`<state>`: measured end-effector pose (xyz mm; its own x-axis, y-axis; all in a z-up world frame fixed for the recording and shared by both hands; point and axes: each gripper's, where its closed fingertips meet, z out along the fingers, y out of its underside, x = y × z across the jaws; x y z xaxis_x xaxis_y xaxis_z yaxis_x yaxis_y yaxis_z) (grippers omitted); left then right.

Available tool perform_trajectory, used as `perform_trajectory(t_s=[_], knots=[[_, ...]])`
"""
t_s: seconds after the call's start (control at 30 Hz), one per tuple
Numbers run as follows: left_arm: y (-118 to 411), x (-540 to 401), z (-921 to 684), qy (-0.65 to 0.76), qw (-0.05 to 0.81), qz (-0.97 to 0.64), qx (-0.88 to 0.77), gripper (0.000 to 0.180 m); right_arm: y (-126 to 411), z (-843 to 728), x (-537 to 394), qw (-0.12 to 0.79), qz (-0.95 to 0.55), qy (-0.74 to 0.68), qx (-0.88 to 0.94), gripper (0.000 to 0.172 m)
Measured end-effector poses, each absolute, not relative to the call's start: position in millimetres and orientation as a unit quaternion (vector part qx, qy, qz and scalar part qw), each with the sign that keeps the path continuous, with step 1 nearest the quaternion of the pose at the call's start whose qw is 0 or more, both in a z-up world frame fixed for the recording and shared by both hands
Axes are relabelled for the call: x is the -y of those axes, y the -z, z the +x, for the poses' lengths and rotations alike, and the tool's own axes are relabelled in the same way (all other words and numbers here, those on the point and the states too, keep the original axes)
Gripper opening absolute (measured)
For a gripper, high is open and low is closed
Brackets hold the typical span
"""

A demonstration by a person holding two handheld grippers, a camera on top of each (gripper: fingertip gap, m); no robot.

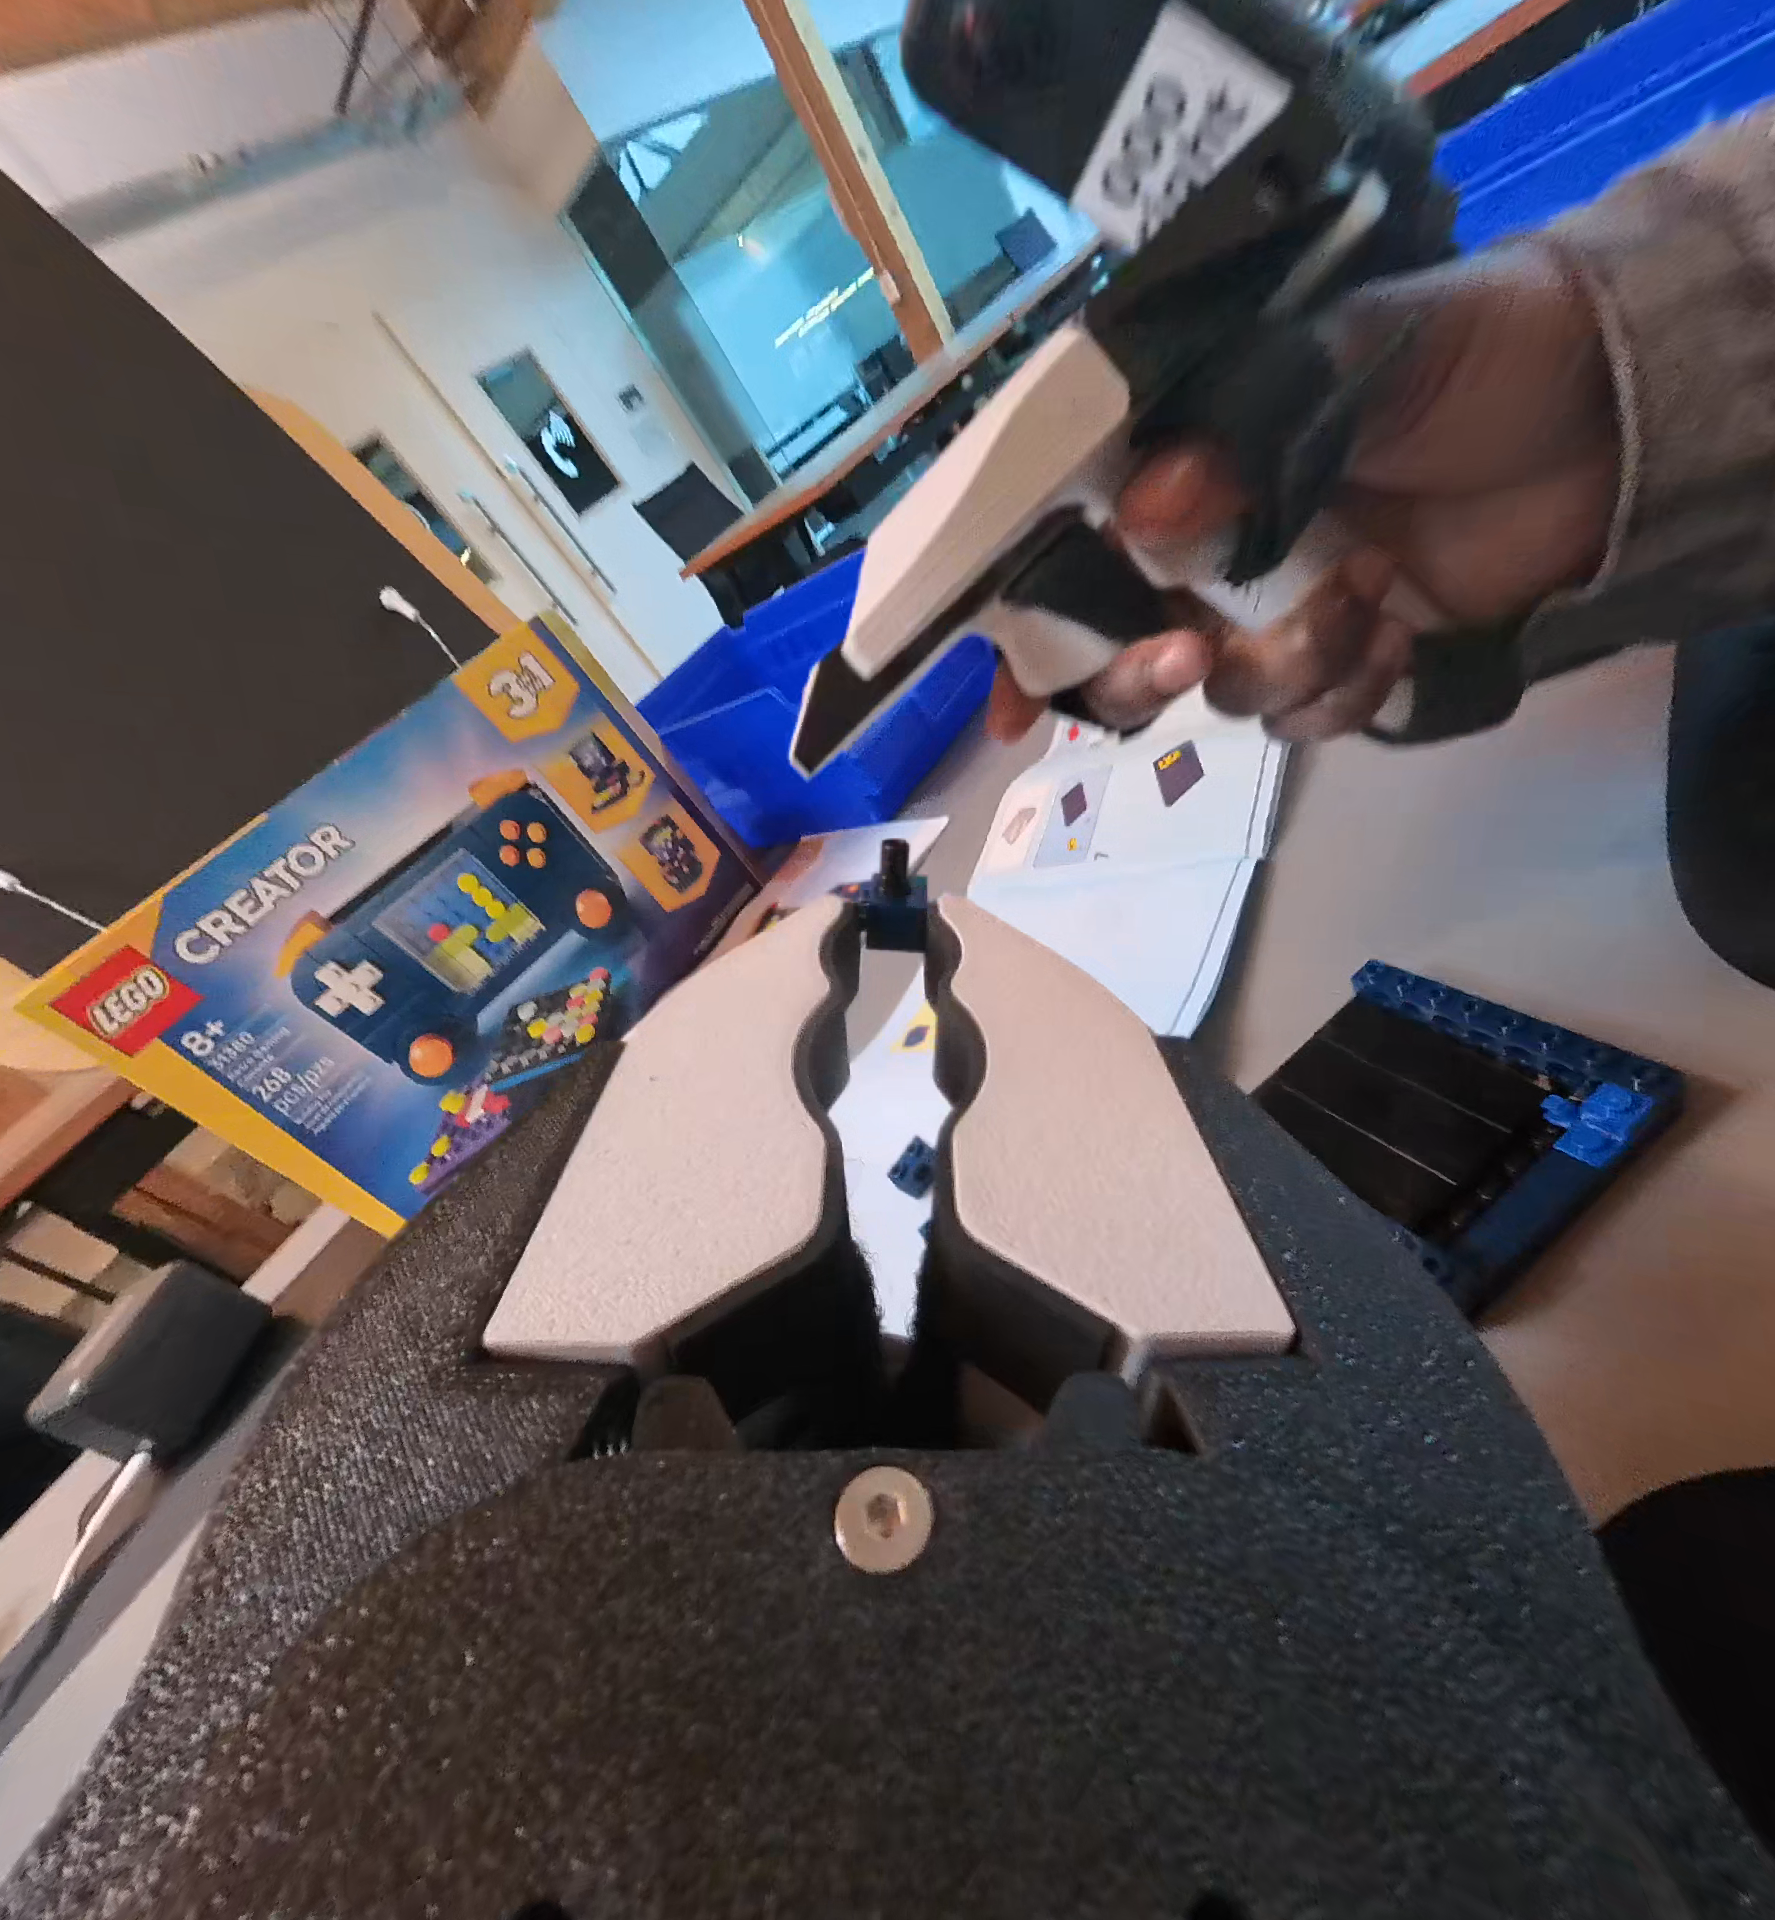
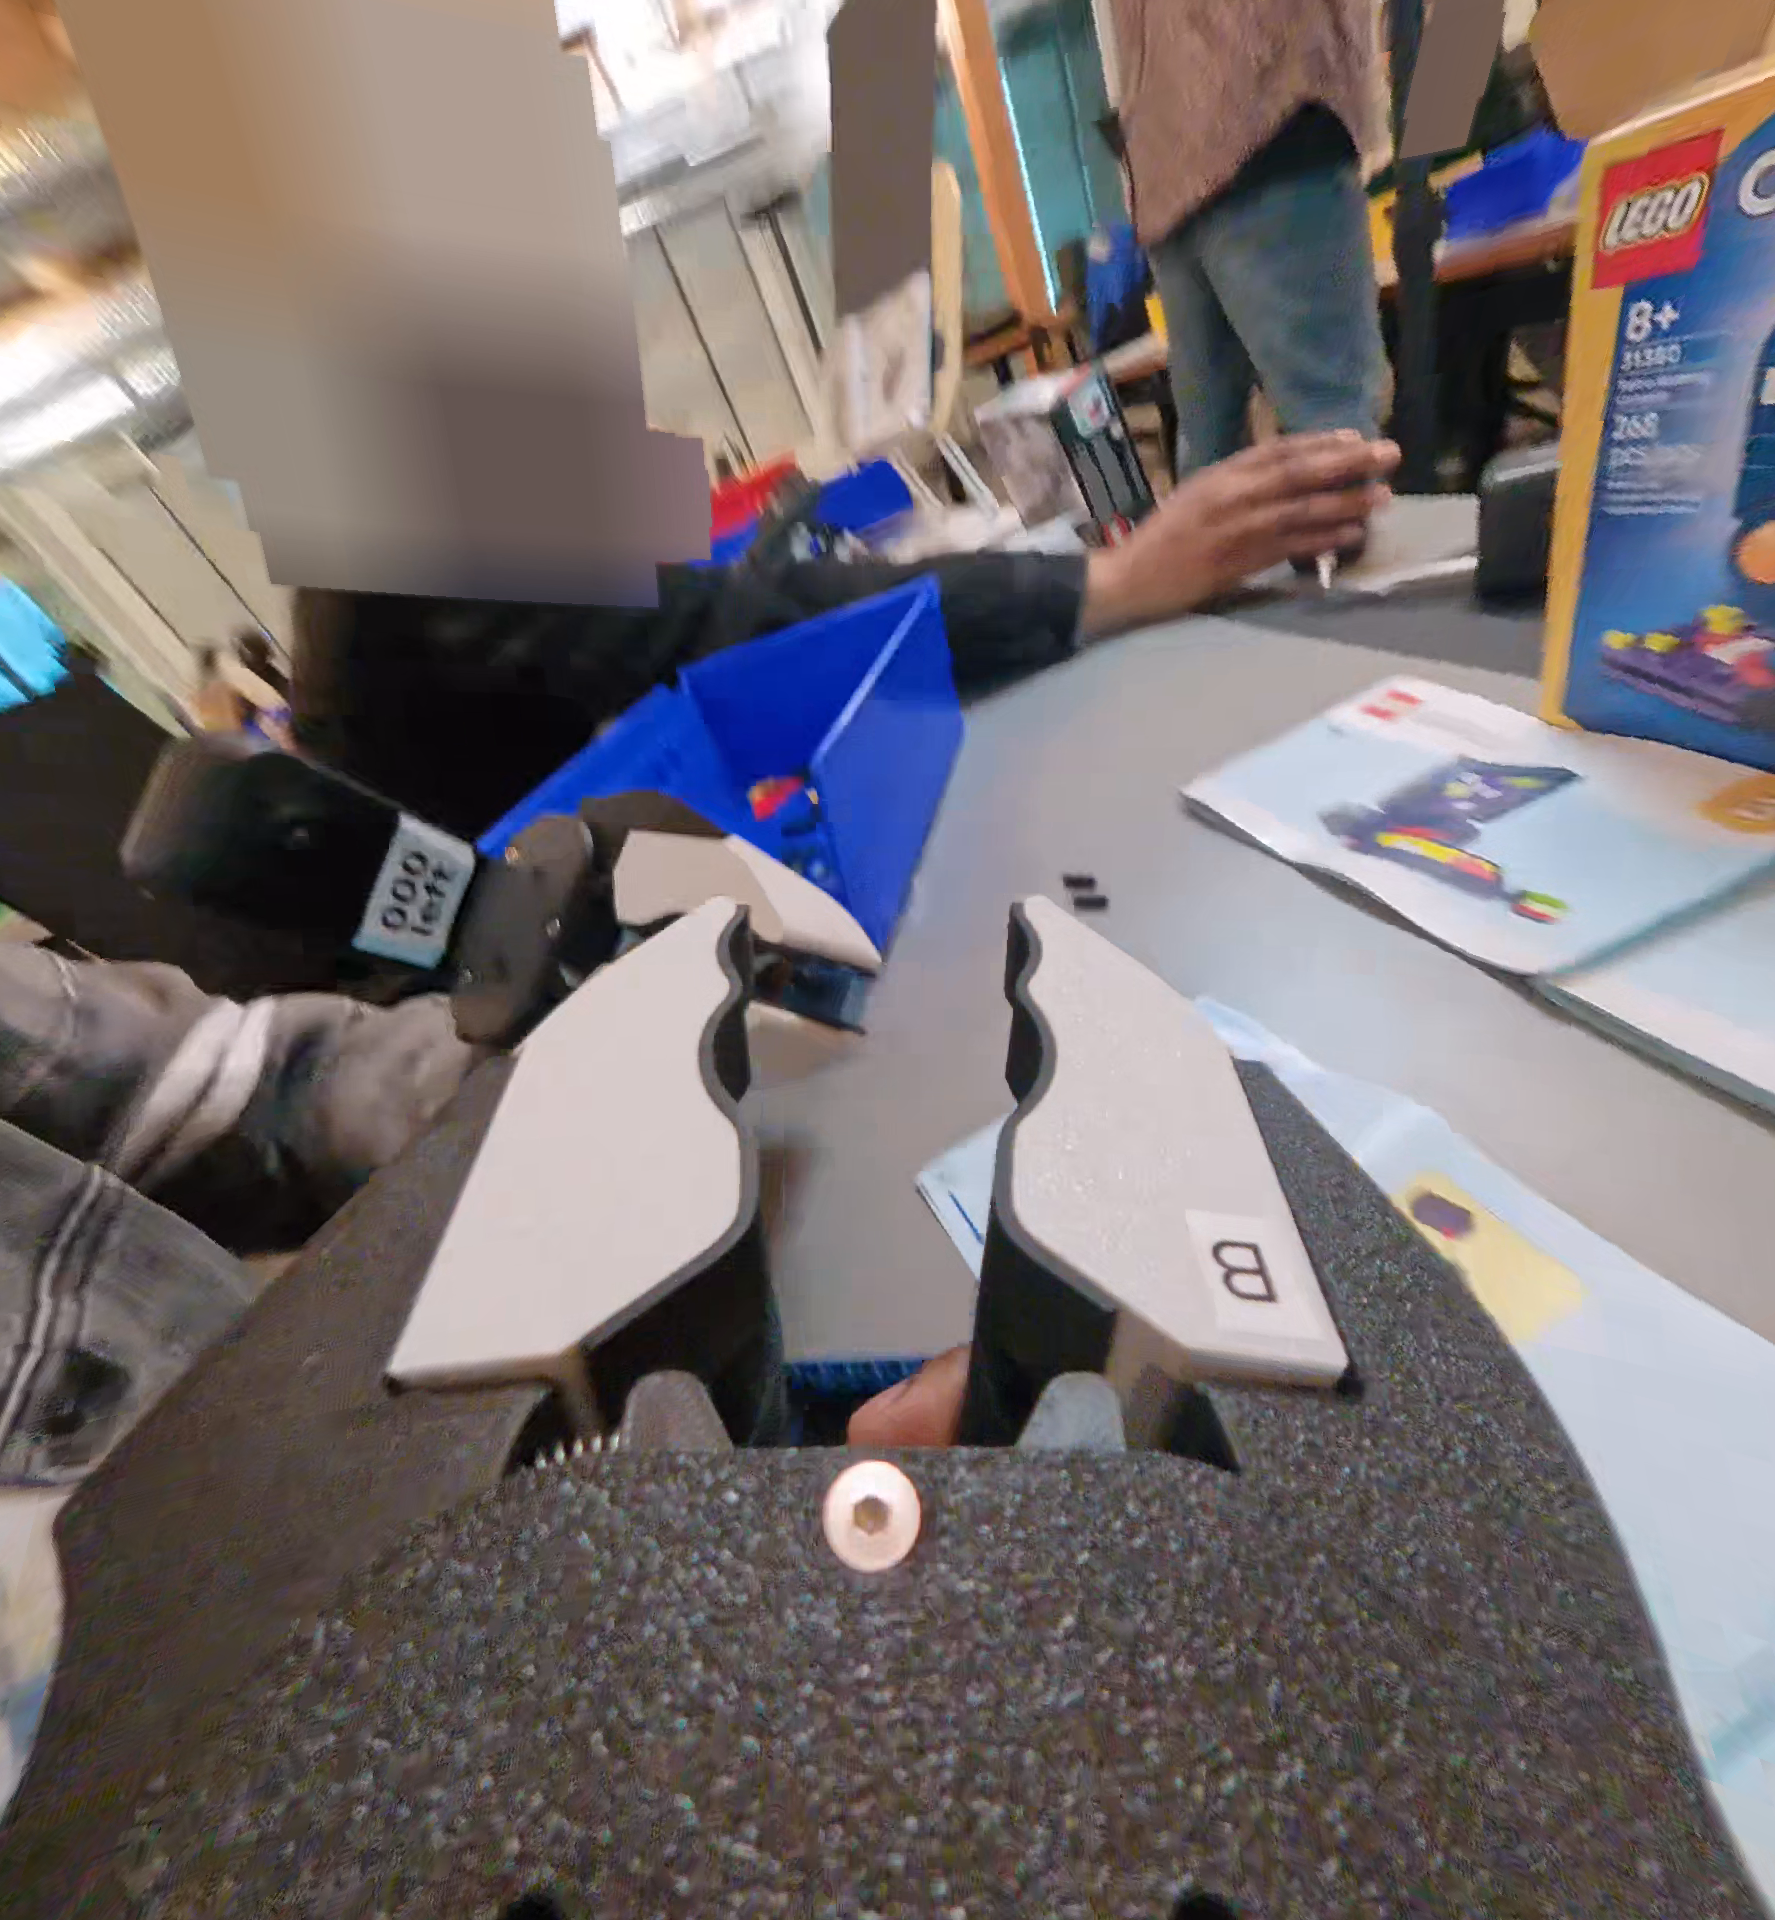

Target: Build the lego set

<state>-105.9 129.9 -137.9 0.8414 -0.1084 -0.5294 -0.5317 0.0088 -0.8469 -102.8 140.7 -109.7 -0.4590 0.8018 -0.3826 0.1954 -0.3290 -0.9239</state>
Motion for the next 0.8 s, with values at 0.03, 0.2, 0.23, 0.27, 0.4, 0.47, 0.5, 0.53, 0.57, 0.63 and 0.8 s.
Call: perform_trajectory(t_s=[0.03,0.2,0.23,0.27,0.4,0.47,0.5,0.53,0.57,0.63,0.8], knots=[[137,-130,-106,-0.16,0.673,-0.683,-0.236,0.011,113,-105,-140,0.226,-0.463,-0.68,0.521,0.048],[135,-129,-98,-0.148,0.684,-0.666,-0.257,0.011,136,-104,-128,0.19,-0.443,-0.708,0.516,0.05],[135,-129,-97,-0.151,0.685,-0.664,-0.258,0.011,136,-103,-127,0.177,-0.437,-0.717,0.512,0.05],[135,-130,-97,-0.153,0.685,-0.662,-0.261,0.011,133,-101,-125,0.162,-0.428,-0.731,0.506,0.049],[138,-132,-97,-0.163,0.677,-0.665,-0.27,0.011,124,-96,-125,0.137,-0.415,-0.757,0.485,0.041],[138,-132,-98,-0.181,0.674,-0.662,-0.275,0.011,130,-96,-120,0.123,-0.418,-0.749,0.499,0.041],[137,-132,-98,-0.196,0.672,-0.657,-0.281,0.011,132,-95,-116,0.111,-0.416,-0.746,0.508,0.041],[135,-132,-99,-0.214,0.671,-0.648,-0.288,0.011,133,-94,-112,0.1,-0.411,-0.744,0.517,0.041],[133,-131,-97,-0.233,0.673,-0.637,-0.296,0.011,133,-92,-107,0.09,-0.402,-0.745,0.524,0.039],[127,-128,-91,-0.262,0.679,-0.605,-0.321,0.011,127,-86,-101,0.068,-0.374,-0.763,0.523,0.029],[120,-124,-82,-0.284,0.689,-0.57,-0.346,0.011,114,-75,-98,-0.024,-0.337,-0.812,0.475,0.022]])
